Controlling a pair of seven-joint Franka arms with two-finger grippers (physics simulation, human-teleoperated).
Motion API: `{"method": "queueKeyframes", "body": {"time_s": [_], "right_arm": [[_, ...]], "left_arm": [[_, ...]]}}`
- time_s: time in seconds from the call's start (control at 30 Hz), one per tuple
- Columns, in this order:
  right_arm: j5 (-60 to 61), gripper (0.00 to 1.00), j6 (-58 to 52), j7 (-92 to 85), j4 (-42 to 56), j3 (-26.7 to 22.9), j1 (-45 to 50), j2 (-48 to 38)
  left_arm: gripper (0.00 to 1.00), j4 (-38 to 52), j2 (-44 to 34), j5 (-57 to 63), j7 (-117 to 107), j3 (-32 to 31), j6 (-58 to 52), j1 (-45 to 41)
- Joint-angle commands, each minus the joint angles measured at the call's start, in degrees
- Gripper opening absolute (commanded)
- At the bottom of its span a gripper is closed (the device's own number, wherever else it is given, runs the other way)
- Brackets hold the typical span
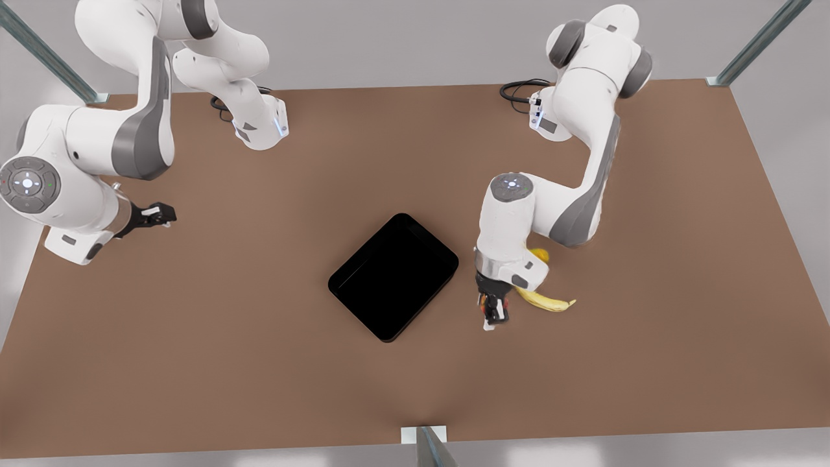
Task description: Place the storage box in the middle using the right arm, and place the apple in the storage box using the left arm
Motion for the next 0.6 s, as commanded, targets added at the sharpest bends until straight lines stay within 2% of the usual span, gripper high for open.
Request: {"method": "queueKeyframes", "body": {"time_s": [0.0,0.33,0.37,0.47,0.57], "right_arm": [[0.0,1.0,0.09,0.01,-0.05,-0.01,-0.02,0.0],[0.09,1.0,0.18,0.1,-0.05,0.17,-0.02,0.43],[0.09,1.0,0.09,0.18,-0.05,0.17,-0.02,0.52],[0.18,1.0,0.18,0.18,0.03,0.43,0.07,0.87],[0.18,1.0,0.26,0.27,0.03,0.69,0.07,0.87]], "left_arm": [[0.27,0.16,-0.1,-58.39,3.17,-0.04,-1.63,-0.32],[0.27,4.2,0.6,-50.3,-9.49,0.31,-1.19,-11.04],[0.27,7.37,1.49,-49.69,-10.98,2.33,-1.19,-13.68],[0.28,7.63,1.57,-49.86,-12.82,9.44,-1.1,-20.97],[0.29,6.93,1.57,-49.86,-15.2,12.26,1.36,-25.37]]}}
